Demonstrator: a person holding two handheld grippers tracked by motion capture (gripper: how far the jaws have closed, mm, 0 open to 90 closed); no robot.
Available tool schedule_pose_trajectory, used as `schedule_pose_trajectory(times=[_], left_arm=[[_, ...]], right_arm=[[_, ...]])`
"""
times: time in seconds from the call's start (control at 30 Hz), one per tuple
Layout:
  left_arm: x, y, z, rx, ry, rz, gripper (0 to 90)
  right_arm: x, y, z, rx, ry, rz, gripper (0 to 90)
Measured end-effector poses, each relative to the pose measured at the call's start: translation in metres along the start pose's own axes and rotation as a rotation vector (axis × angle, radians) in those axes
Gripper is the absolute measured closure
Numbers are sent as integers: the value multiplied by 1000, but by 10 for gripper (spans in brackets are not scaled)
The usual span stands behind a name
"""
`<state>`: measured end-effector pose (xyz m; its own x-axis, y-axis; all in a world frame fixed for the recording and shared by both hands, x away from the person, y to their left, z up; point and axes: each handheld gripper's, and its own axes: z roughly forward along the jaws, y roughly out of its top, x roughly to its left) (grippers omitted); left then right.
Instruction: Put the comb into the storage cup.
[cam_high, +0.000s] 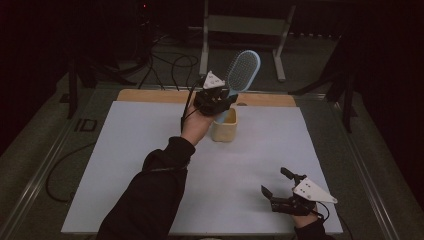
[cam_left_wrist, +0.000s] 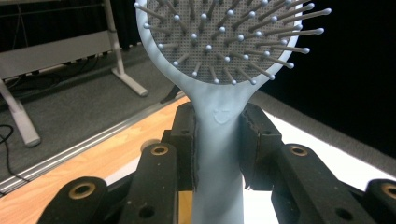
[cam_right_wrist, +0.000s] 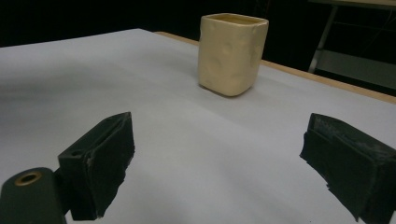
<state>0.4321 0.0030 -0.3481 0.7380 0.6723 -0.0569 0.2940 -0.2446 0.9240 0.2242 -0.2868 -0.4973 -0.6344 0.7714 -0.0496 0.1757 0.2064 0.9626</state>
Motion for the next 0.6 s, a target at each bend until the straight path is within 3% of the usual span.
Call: schedule_pose_trajectory(times=[0.33,0.43,0.6], left_arm=[[10,0,17,-70,-4,-4,700],[16,-7,26,-117,-13,0,701],[21,-16,35,-150,-20,-12,701]], right_arm=[[0,-1,1,1,9,3,90],[0,-1,1,0,14,1,90],[-1,-1,1,0,17,8,90]])
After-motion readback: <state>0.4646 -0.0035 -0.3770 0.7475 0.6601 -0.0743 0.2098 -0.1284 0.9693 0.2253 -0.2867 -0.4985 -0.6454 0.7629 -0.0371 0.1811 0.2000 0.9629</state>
